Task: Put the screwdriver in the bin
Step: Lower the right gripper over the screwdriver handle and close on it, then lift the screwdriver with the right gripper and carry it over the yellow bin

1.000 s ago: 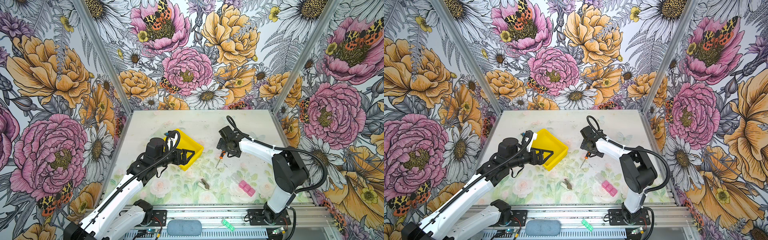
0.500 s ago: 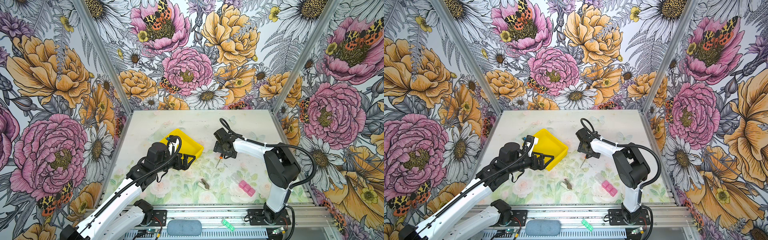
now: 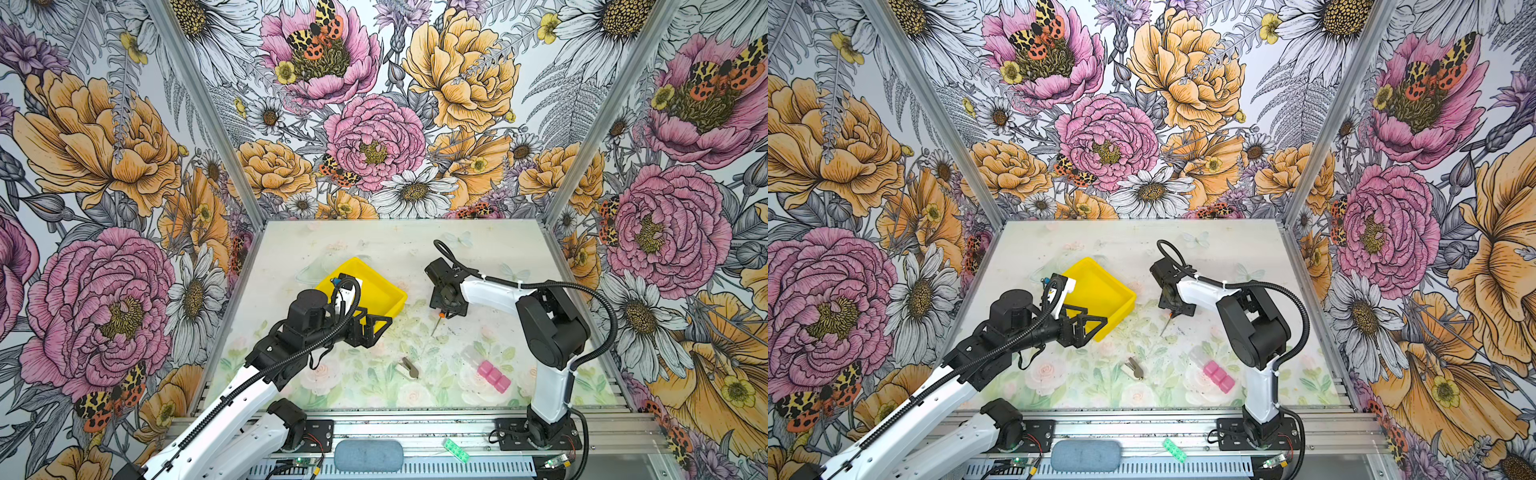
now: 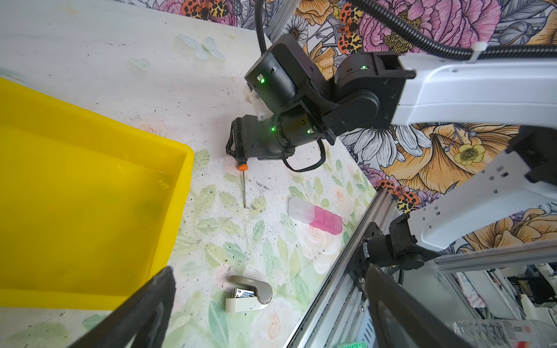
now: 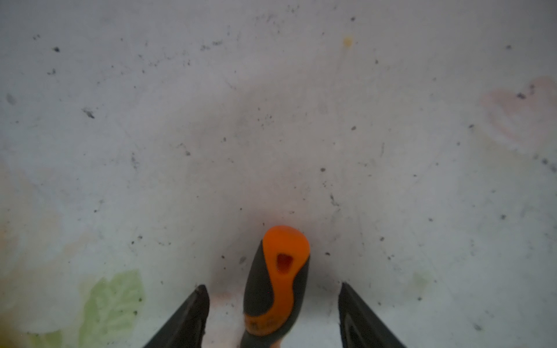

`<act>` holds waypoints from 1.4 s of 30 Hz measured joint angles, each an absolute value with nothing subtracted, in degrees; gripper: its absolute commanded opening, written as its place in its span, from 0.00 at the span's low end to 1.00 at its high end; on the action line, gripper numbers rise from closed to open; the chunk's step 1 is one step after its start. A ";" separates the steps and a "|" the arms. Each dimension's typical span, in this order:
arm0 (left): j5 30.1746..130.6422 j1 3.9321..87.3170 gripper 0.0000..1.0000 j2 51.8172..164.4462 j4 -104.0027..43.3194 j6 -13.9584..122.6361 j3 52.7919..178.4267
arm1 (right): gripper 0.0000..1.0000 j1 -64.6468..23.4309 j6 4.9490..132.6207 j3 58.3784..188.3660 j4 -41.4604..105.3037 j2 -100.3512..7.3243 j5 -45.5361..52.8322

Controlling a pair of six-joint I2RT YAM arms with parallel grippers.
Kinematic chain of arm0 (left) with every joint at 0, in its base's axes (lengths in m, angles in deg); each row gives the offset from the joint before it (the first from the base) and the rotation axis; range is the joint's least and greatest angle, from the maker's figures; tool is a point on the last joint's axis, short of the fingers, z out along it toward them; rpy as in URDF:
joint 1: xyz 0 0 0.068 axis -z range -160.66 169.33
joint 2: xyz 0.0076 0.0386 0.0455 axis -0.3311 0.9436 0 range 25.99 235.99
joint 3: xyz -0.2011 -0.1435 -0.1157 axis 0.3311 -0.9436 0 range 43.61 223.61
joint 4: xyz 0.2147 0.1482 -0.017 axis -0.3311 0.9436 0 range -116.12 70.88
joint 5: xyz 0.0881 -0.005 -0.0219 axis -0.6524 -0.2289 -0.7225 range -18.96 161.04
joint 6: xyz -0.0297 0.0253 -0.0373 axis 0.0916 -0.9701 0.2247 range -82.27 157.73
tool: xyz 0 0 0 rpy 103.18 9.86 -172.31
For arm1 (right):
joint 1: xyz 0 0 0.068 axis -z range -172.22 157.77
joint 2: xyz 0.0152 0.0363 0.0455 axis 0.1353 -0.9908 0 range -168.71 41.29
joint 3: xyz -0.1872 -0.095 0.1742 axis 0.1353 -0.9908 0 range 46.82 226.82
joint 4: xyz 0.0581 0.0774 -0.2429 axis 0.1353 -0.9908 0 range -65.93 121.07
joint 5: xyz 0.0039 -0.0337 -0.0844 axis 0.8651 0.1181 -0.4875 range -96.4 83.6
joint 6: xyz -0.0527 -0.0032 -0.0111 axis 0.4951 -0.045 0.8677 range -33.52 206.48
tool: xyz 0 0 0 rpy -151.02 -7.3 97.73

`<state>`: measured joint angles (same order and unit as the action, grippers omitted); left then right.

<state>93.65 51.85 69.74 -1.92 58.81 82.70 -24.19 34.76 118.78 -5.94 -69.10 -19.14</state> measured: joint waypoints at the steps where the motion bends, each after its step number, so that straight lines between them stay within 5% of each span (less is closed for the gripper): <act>1: 93.63 51.85 0.99 69.56 -1.89 58.81 82.15 | 0.61 -24.19 34.85 118.83 -5.90 -69.30 -19.11; 8: 93.56 51.85 0.99 69.15 -1.46 58.81 81.04 | 0.52 -24.19 35.09 119.02 -5.94 -69.80 -19.22; 24: 91.29 52.37 0.99 68.51 -1.46 58.77 80.56 | 0.00 -24.19 36.01 119.07 -4.41 -70.13 -19.62; 42: 87.07 52.46 0.99 66.30 -1.46 58.81 79.77 | 0.00 -24.52 45.64 116.01 0.92 -62.08 -19.14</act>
<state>87.07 52.46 66.30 -1.46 58.81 79.77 -24.52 45.64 116.01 0.92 -62.08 -19.14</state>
